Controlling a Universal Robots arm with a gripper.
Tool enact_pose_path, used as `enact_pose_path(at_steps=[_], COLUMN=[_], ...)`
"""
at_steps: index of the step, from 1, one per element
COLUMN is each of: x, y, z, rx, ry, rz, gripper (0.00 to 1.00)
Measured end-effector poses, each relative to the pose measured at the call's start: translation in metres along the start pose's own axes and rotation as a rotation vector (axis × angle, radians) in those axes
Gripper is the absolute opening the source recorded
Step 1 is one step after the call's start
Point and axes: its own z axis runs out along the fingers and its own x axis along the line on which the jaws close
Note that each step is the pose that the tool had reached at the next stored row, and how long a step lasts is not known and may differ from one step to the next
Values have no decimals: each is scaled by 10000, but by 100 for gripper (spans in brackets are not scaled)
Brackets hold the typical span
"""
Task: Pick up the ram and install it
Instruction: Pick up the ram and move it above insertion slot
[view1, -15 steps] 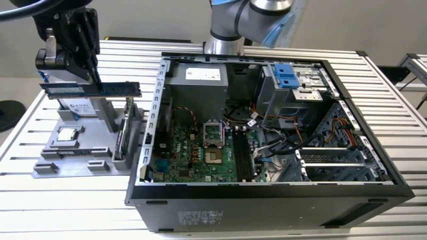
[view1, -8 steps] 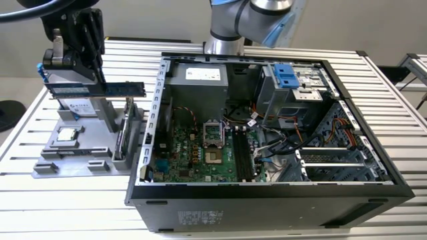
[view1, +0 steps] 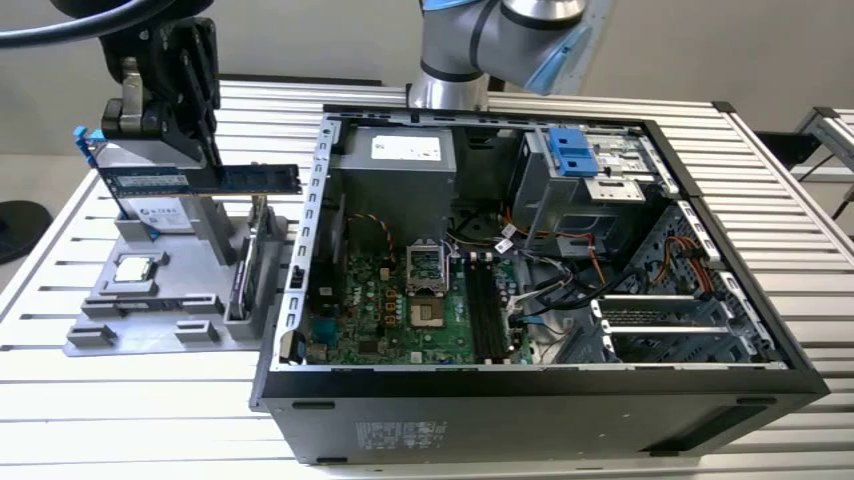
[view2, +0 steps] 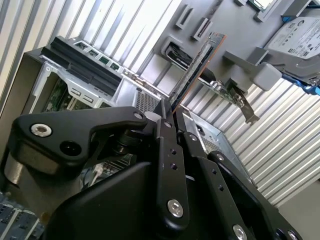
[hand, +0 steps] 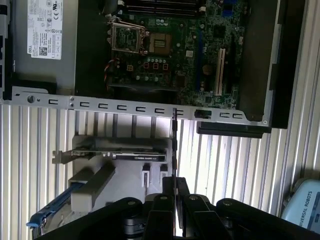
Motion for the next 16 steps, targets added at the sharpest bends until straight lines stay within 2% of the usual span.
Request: enact_pose_path(at_steps=[16], x=[-9], y=[146], z=[-4], rx=[6], ry=[1], rz=[0], gripper=[0])
